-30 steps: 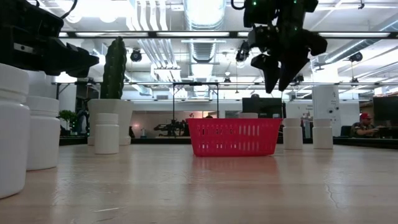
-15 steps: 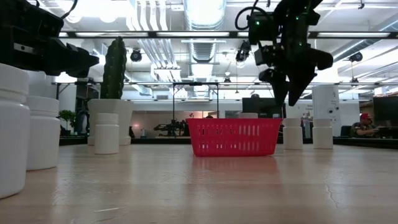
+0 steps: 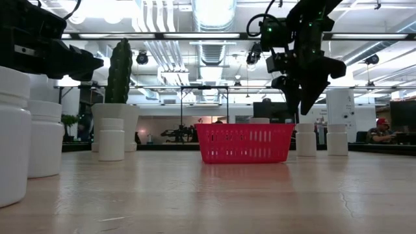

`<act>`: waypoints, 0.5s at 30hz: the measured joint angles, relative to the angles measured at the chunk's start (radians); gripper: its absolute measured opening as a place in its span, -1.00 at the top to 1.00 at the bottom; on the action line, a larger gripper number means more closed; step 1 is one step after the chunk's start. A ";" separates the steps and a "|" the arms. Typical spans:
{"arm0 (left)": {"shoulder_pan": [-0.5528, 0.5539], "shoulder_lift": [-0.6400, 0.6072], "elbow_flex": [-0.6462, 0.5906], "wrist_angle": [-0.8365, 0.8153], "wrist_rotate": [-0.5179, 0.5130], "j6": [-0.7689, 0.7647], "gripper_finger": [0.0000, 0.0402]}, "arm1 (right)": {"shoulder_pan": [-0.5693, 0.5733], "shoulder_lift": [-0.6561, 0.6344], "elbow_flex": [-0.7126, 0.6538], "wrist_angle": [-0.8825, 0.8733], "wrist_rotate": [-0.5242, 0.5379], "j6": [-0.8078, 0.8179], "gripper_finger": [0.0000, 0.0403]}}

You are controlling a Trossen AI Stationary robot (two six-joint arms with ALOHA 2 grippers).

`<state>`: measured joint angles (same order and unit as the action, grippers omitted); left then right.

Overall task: Pick and place pill bottles into a basket
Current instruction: Put the white medicine bottle into the red basket

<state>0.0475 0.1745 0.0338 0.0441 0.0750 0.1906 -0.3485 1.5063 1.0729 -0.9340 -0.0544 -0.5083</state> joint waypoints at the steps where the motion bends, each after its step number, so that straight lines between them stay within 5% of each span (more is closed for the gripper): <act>1: 0.000 0.000 0.000 0.000 0.000 0.000 1.00 | -0.001 0.000 -0.001 0.001 0.000 0.000 -0.07; 15: 0.000 0.000 0.000 0.000 0.000 0.000 1.00 | -0.014 0.000 -0.073 0.068 -0.007 -0.008 -0.07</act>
<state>0.0471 0.1741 0.0338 0.0437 0.0750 0.1909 -0.3626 1.5063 0.9998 -0.8665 -0.0616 -0.5163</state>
